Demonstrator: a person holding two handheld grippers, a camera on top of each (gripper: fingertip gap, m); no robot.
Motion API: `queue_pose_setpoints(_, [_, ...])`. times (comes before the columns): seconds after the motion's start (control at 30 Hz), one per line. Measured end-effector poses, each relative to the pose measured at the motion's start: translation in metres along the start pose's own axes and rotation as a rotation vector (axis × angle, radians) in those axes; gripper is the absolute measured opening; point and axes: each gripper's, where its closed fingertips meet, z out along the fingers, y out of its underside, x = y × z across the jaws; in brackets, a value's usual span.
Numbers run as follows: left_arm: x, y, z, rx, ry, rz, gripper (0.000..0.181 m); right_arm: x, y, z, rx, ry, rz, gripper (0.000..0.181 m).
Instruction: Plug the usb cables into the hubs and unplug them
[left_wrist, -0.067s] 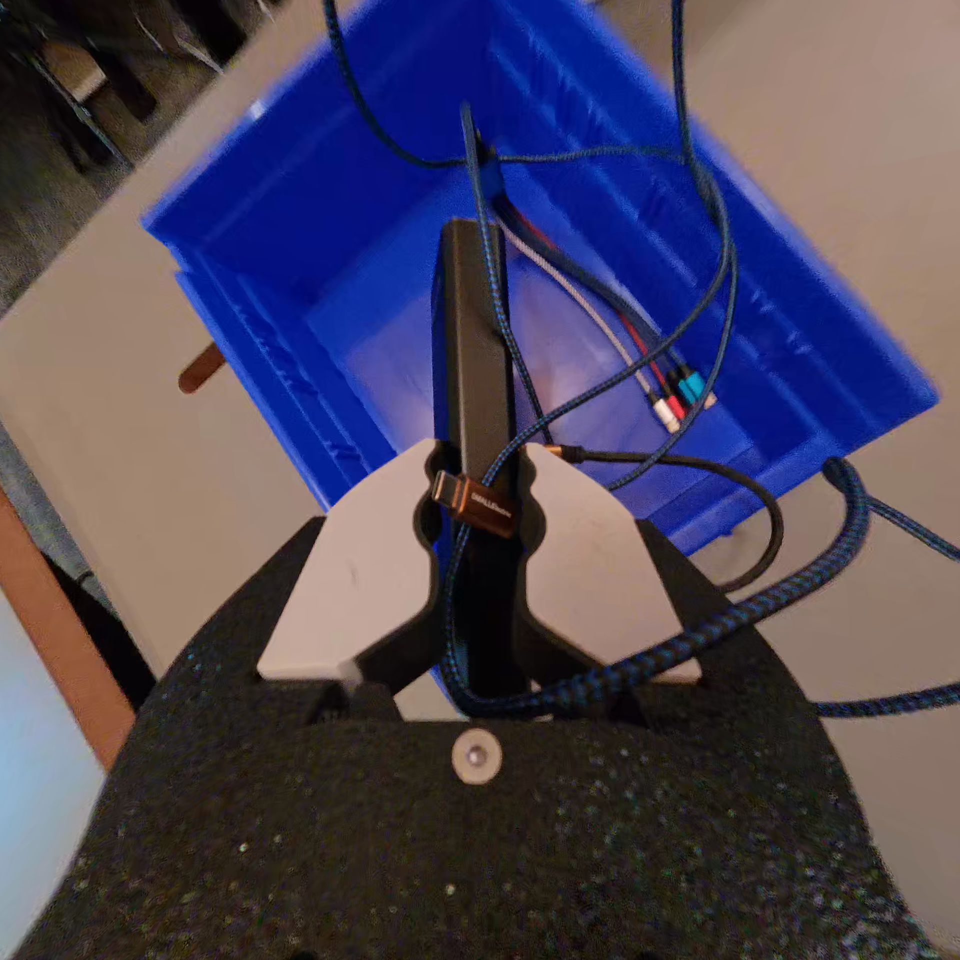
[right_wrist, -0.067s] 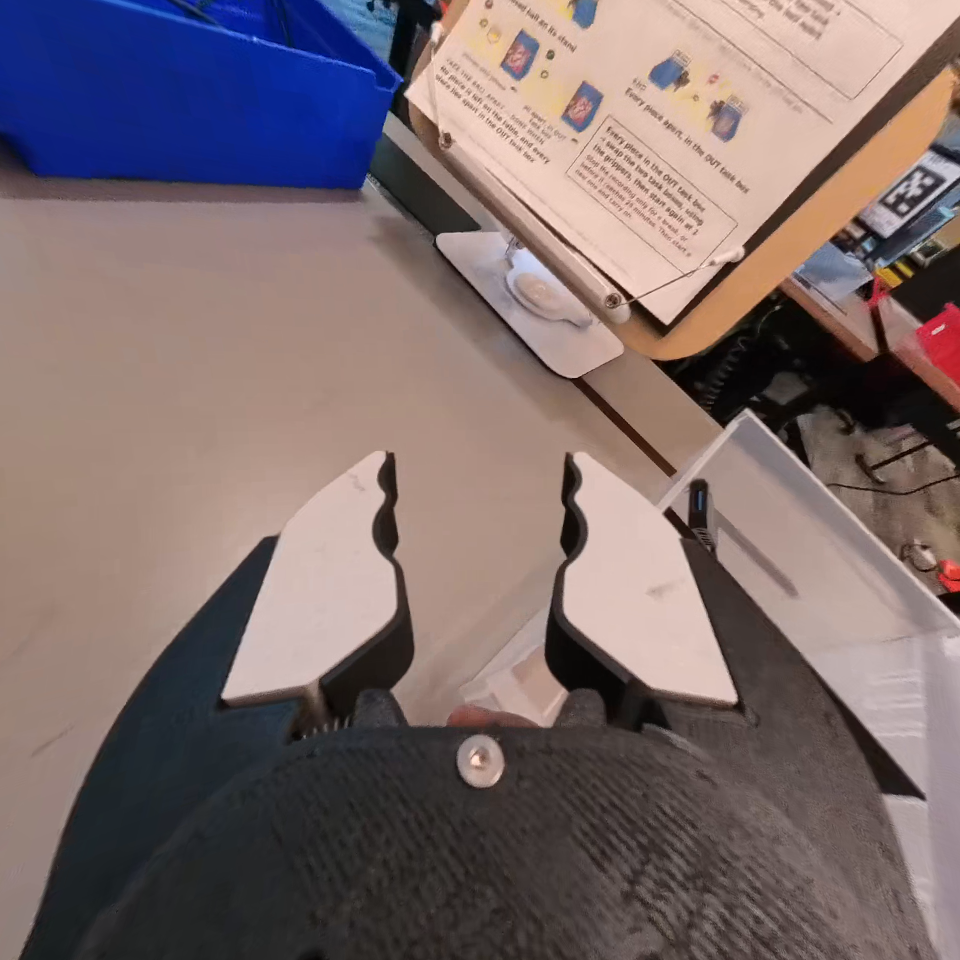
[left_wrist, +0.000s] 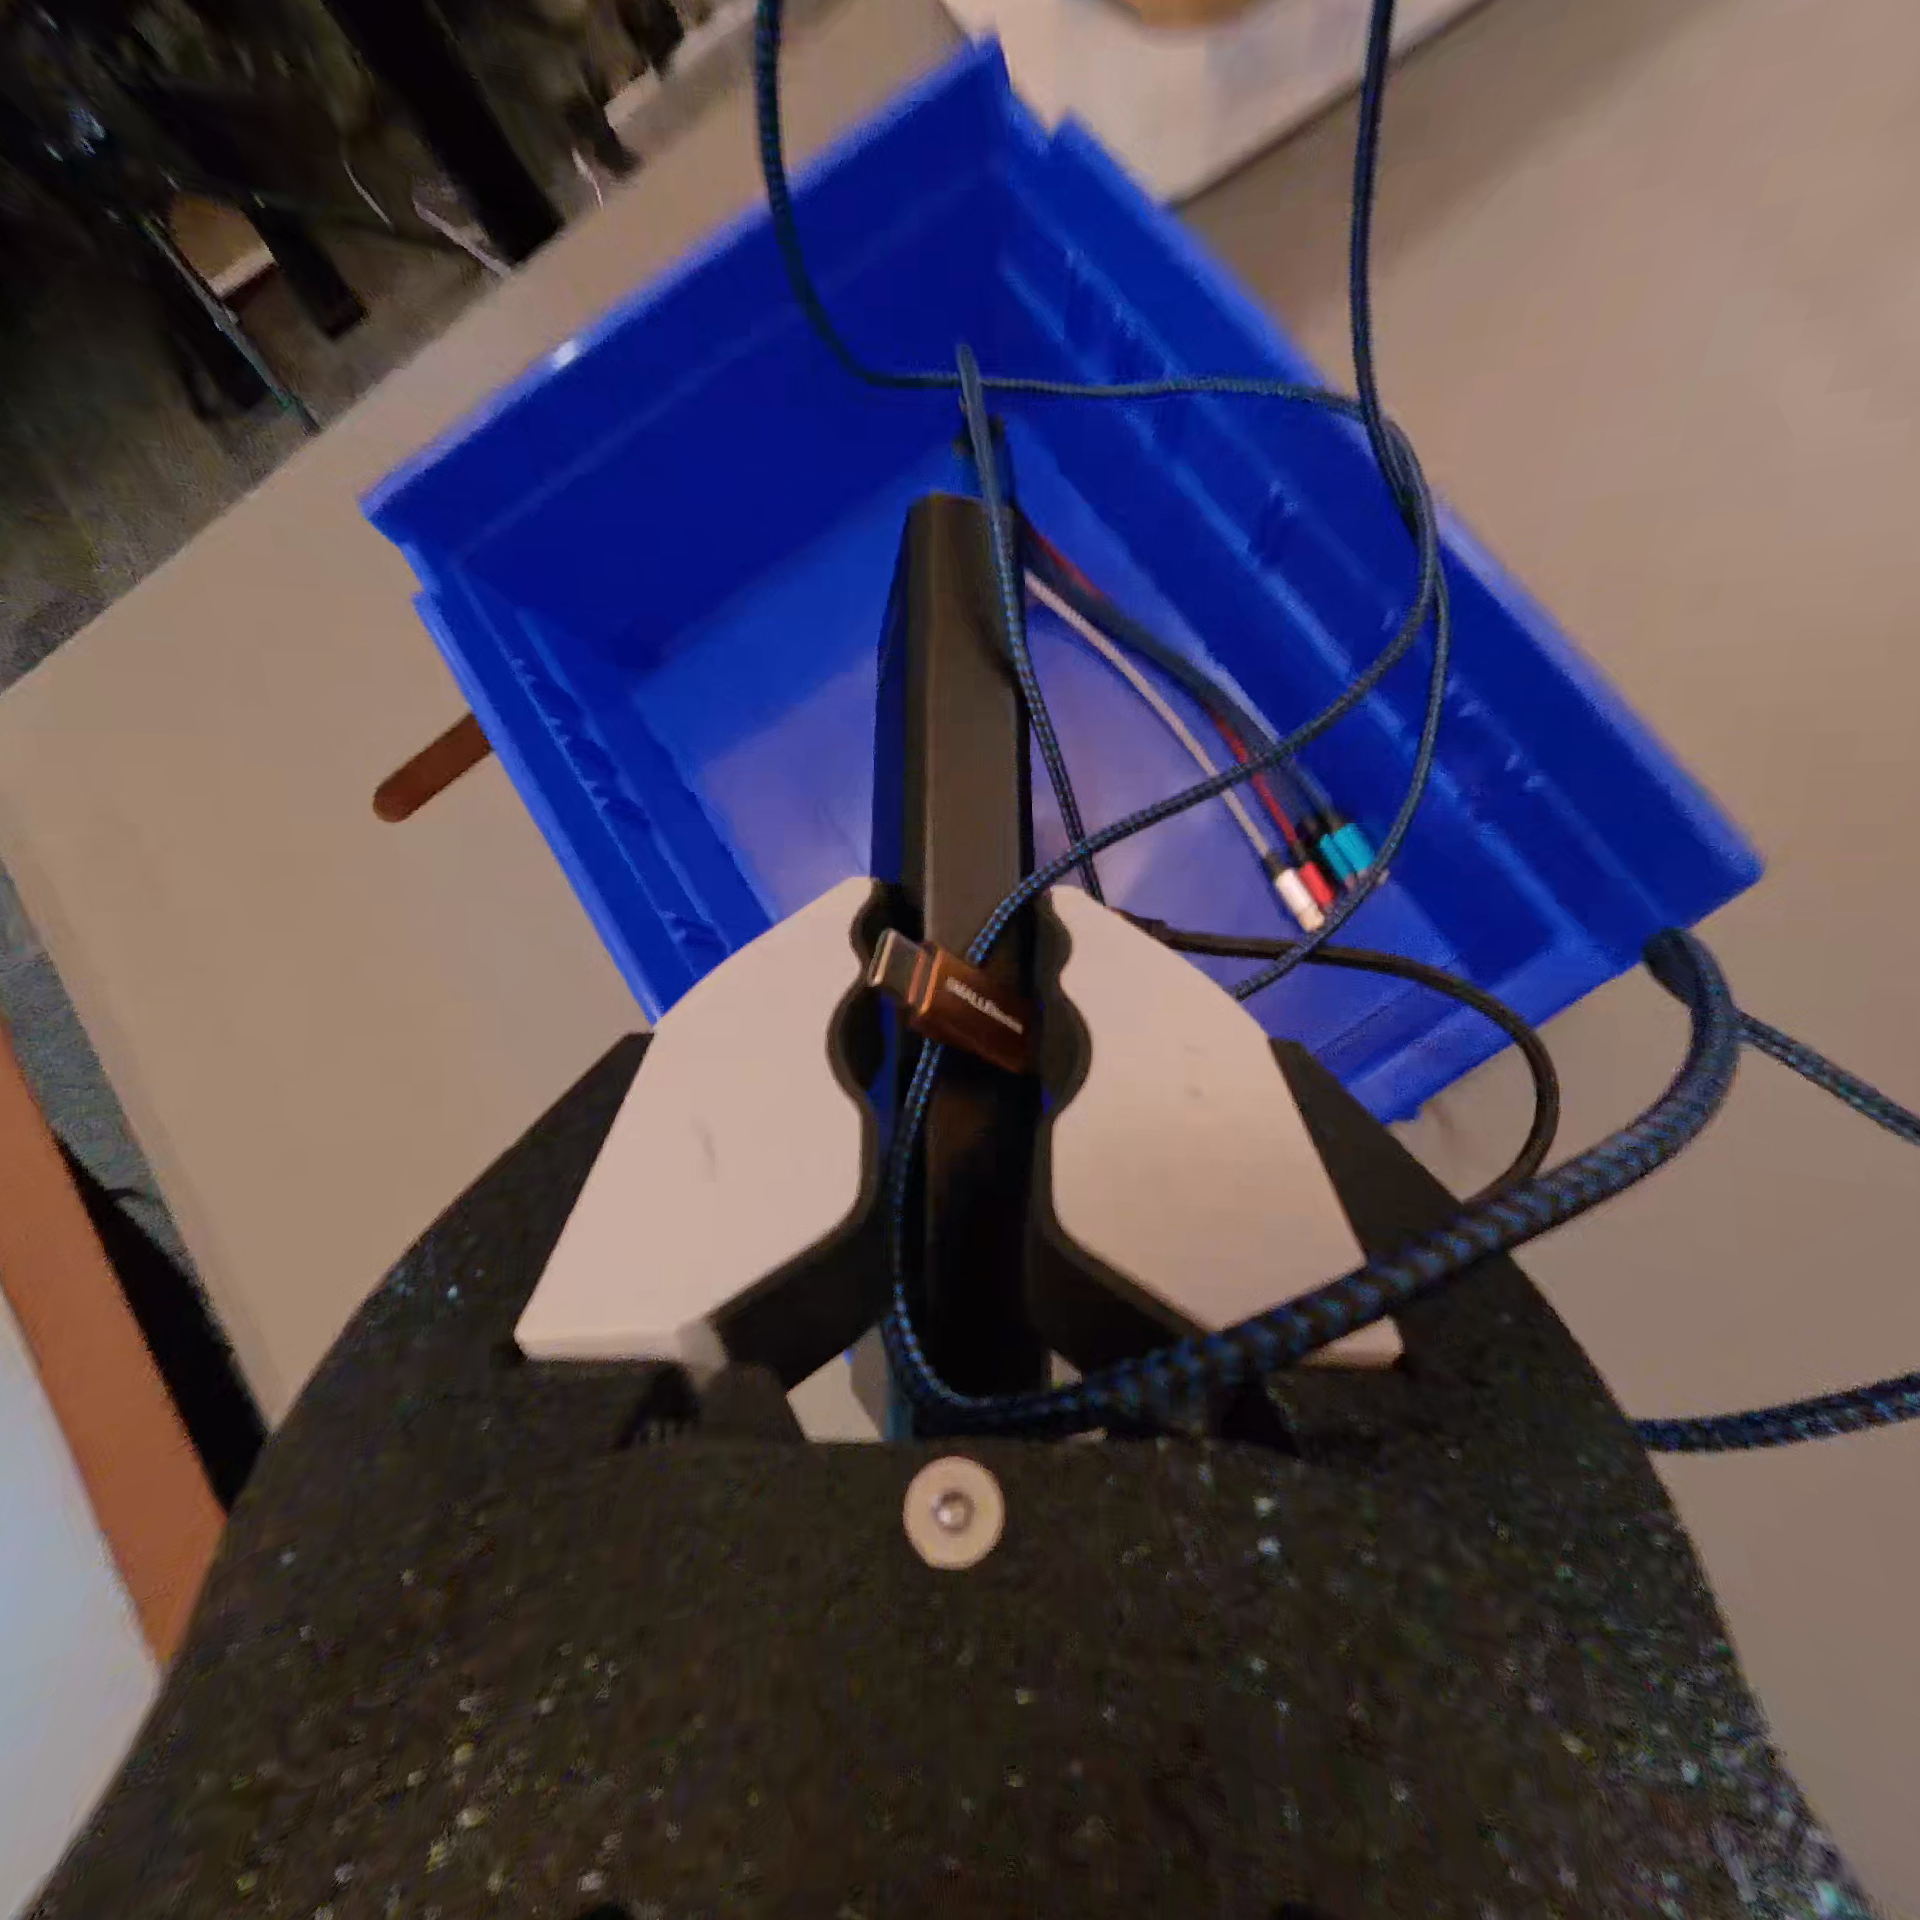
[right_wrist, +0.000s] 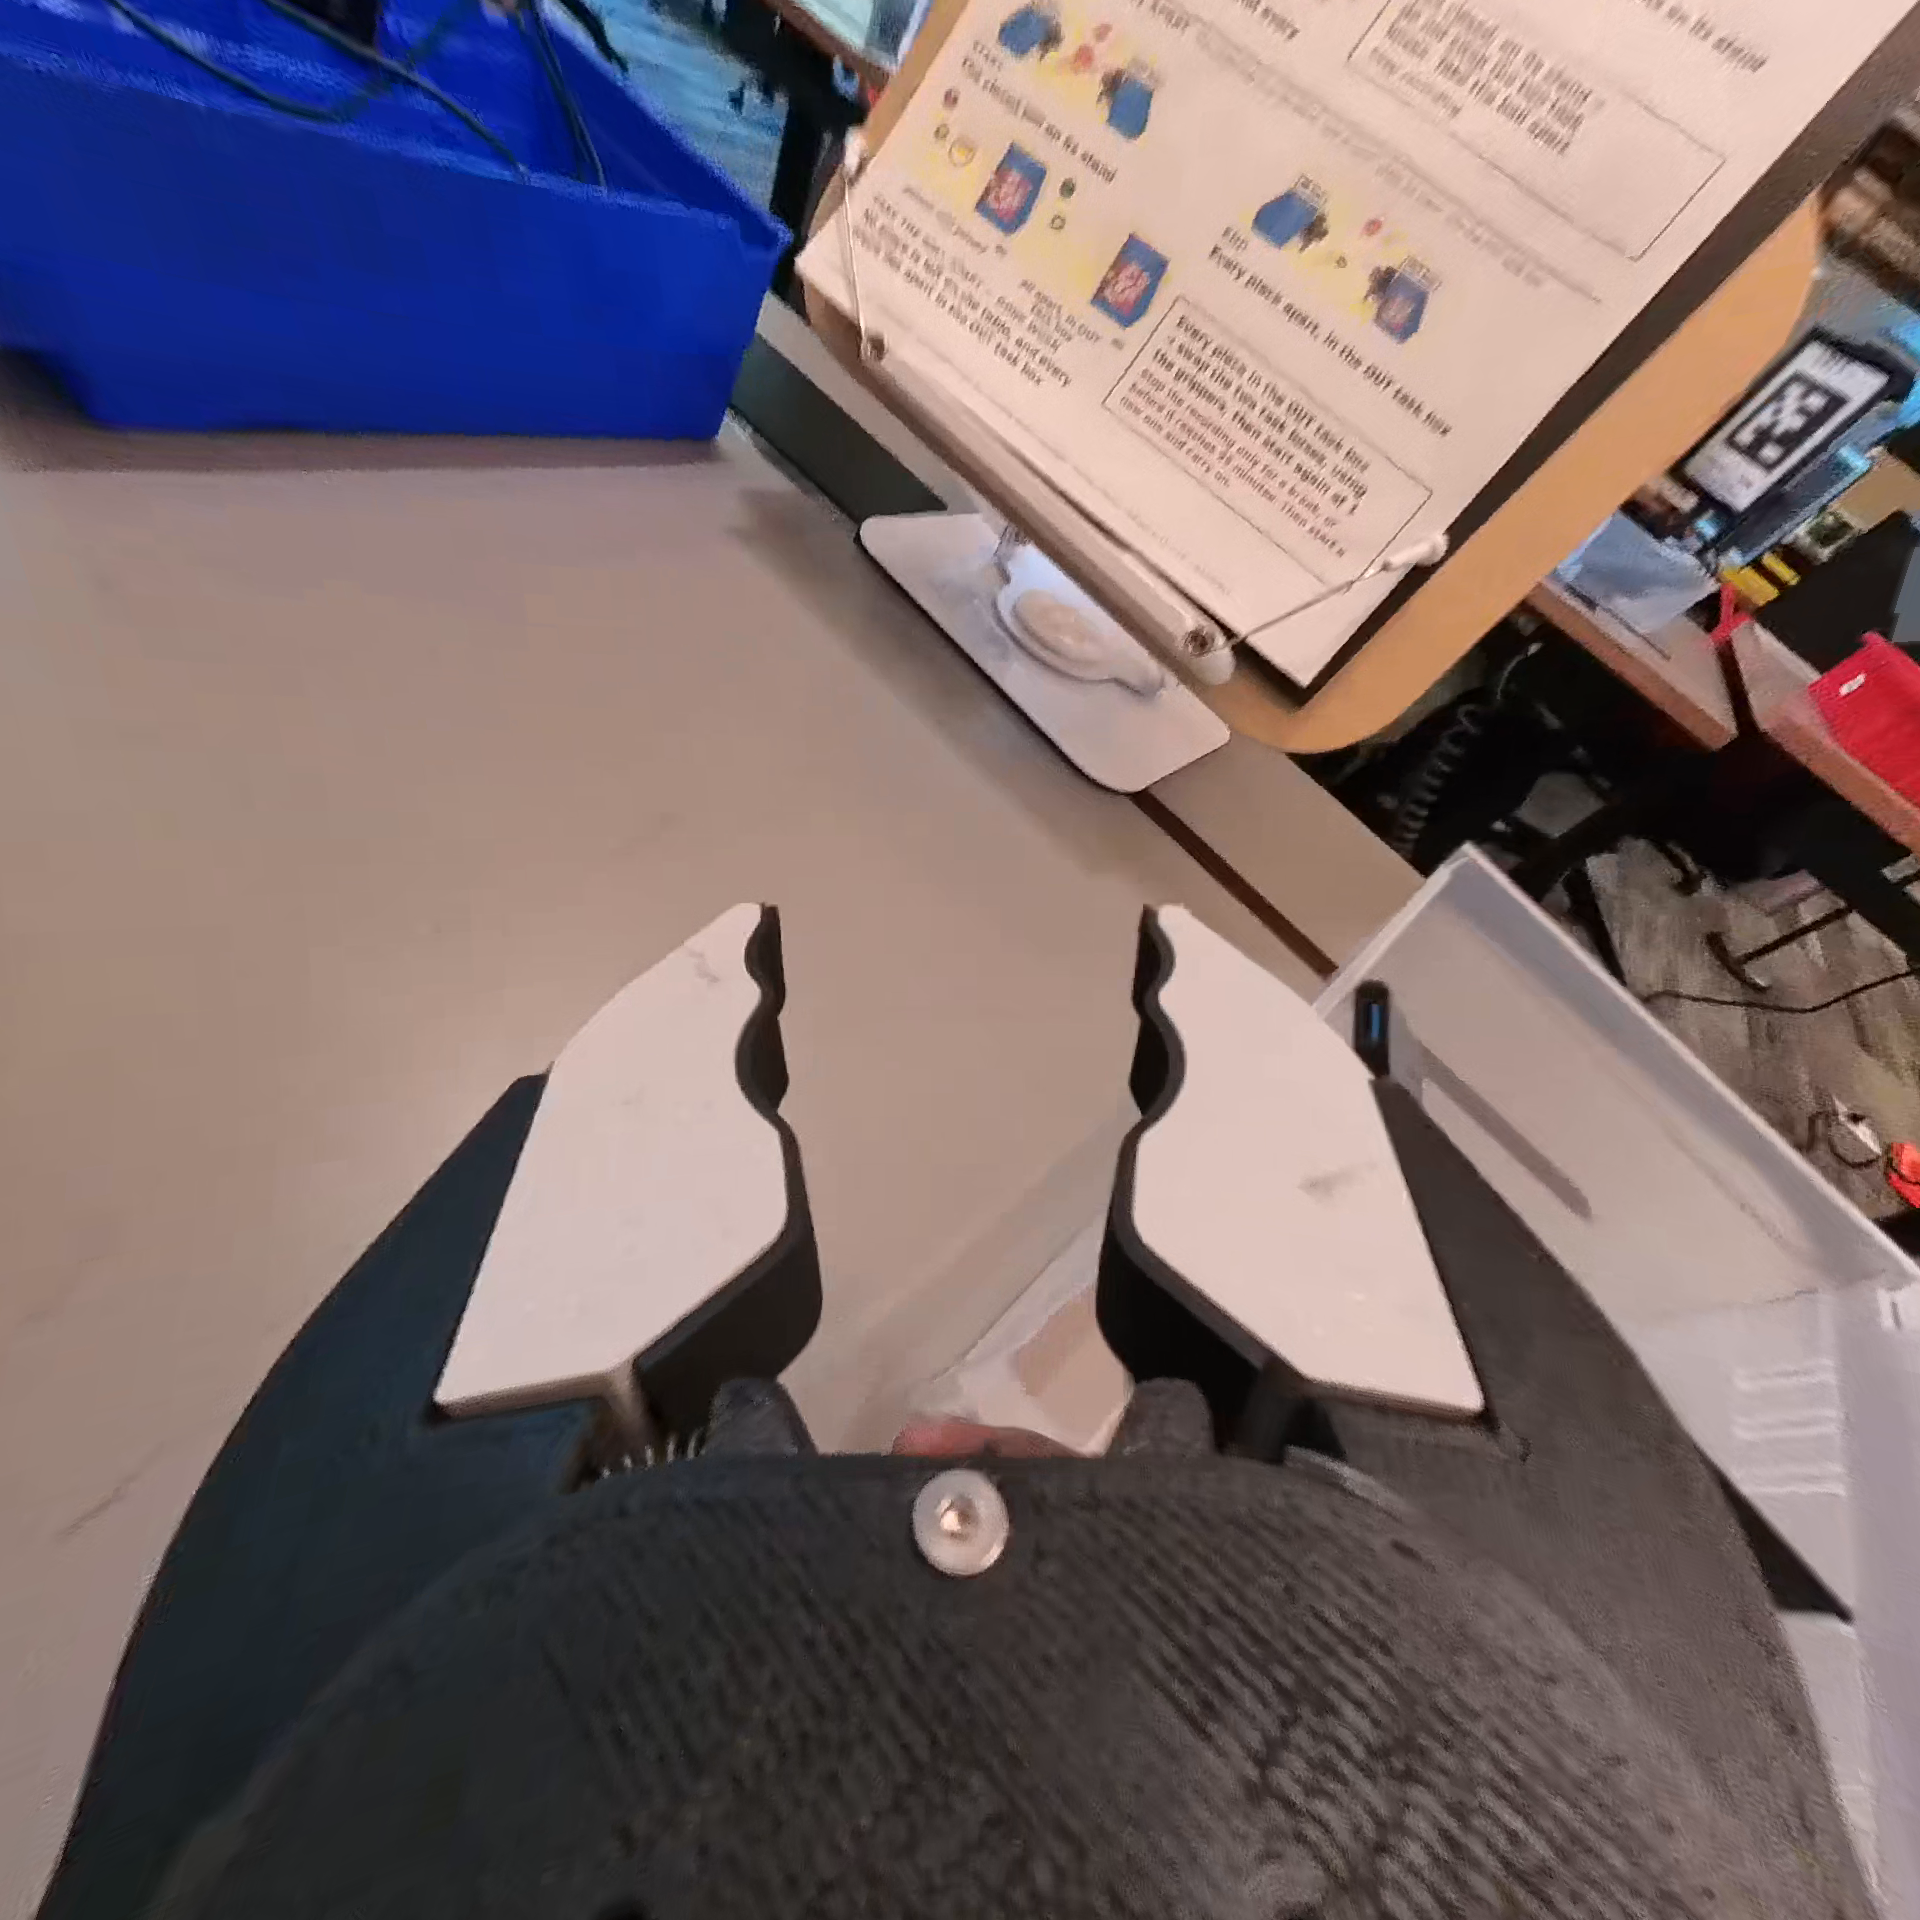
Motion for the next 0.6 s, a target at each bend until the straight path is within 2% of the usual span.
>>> queue_pose_setpoints(0.1, [0.0,-0.013,-0.012,0.138,0.04,-0.101,0.024,0.003,-0.019,-0.006,0.087,0.023,0.028,0.066])
queue_pose_setpoints(0.27, [0.009,-0.031,-0.036,0.354,0.21,-0.35,0.024,-0.002,-0.057,-0.018,0.22,0.058,0.002,0.059])
queue_pose_setpoints(0.4, [0.037,-0.046,-0.064,0.528,0.393,-0.531,0.024,-0.042,-0.09,-0.021,0.349,-0.086,0.09,0.056])
queue_pose_setpoints(0.6, [0.11,-0.078,-0.115,0.754,0.597,-0.588,0.024,-0.14,-0.112,-0.014,0.406,-0.504,0.278,0.06])
